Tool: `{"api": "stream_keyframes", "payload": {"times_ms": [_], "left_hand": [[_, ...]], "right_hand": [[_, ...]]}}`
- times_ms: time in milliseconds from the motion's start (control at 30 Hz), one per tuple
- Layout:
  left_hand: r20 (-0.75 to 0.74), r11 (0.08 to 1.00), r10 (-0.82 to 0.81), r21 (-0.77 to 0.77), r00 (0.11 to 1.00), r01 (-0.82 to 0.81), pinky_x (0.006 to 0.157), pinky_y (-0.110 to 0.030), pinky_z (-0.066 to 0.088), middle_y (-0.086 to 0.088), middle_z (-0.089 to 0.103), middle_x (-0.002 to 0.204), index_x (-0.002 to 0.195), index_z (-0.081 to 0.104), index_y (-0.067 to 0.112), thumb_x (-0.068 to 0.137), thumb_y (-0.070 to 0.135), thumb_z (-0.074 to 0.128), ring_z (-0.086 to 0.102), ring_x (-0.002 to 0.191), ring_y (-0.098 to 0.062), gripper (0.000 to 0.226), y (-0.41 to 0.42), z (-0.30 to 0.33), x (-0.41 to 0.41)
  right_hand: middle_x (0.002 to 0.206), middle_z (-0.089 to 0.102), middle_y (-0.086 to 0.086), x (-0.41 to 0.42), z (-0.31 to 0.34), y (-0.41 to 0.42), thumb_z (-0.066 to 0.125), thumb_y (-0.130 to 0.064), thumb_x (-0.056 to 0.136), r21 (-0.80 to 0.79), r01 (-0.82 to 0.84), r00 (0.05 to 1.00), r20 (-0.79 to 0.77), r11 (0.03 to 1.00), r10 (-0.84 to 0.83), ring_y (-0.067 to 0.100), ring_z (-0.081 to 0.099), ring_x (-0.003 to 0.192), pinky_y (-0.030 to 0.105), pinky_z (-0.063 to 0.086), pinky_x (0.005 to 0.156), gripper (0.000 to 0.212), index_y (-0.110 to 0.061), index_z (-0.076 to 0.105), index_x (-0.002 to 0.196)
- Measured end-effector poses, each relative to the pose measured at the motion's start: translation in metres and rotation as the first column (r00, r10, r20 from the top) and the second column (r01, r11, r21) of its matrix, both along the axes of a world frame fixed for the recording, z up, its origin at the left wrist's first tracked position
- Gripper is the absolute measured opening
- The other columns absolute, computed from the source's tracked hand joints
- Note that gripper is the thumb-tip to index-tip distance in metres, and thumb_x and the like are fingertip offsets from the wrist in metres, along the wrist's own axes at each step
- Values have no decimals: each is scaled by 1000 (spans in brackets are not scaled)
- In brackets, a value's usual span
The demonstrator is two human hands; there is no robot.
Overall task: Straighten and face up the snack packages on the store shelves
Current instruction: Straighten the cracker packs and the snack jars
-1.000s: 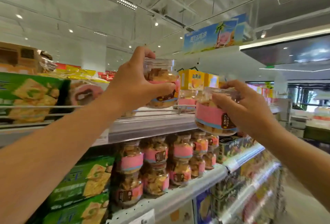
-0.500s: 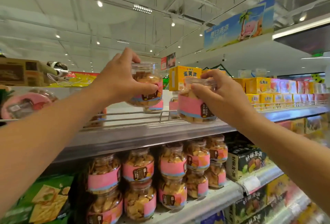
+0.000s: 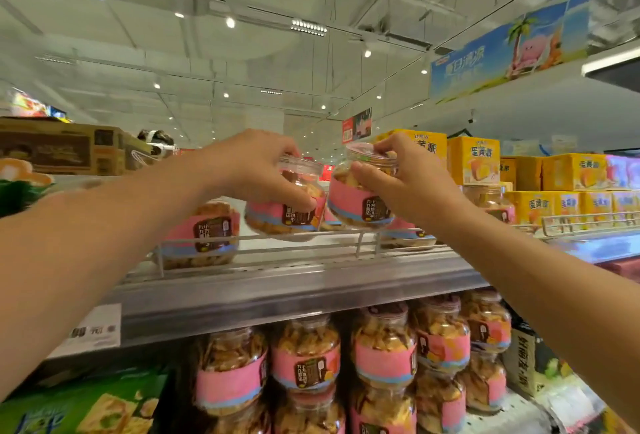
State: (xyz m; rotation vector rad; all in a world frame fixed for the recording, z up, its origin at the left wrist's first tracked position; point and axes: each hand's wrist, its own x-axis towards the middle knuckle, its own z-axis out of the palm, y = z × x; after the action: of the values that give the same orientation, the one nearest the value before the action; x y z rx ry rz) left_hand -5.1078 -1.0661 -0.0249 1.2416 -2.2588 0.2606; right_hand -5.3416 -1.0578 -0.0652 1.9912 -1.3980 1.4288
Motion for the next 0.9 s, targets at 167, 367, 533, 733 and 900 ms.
{"api": "stream_keyframes", "payload": {"times_ms": [167, 367, 533, 733, 900], "left_hand": [[300, 958, 268, -184, 916, -219, 98, -44, 31, 15, 59, 90, 122, 51, 36, 52, 91, 46, 52, 95, -16, 90, -11, -11, -4], [460, 939, 344, -148, 818, -311, 99, -46, 21, 16, 50, 86, 132, 42, 33, 68, 92, 38, 47, 102, -19, 87, -8, -9, 0], [510, 926, 349, -59, 787, -372, 111, -46, 17, 1, 52, 140, 150, 20, 33, 65, 92, 35, 41, 133, -26, 104, -2, -2, 0], [466, 937, 319, -24, 825, -349, 108, -46, 26, 2, 51, 141, 148, 19, 35, 71, 87, 42, 46, 127, -24, 95, -1, -8, -1], [468, 935, 331, -45, 819, -352, 112, -48, 21, 1, 54, 139, 151, 14, 34, 77, 81, 44, 42, 133, -27, 93, -2, -12, -4]], "right_hand": [[102, 55, -4, 0, -4, -14, 54, -60, 89, 27, 7, 996, -92, 1000, -5, 15, 55, 90, 19, 40, 60, 52, -21, 51, 123], [97, 56, -6, 5, -10, -16, 49, -66, 89, 99, 72, 973, -225, 993, -48, 17, 54, 92, 37, 48, 77, 57, -22, 48, 125], [75, 46, -19, 4, -11, -22, 53, -68, 85, 144, 55, 976, -215, 988, -24, 9, 58, 76, 29, 46, 63, 60, -23, 53, 124], [117, 66, 3, 7, -16, -26, 48, -65, 90, 124, 60, 973, -227, 990, -31, 18, 61, 97, 26, 47, 71, 64, -17, 54, 133], [132, 58, 5, 9, -23, -25, 40, -66, 92, 80, 87, 965, -254, 993, -64, 22, 57, 114, 37, 47, 88, 67, -15, 51, 135]]}}
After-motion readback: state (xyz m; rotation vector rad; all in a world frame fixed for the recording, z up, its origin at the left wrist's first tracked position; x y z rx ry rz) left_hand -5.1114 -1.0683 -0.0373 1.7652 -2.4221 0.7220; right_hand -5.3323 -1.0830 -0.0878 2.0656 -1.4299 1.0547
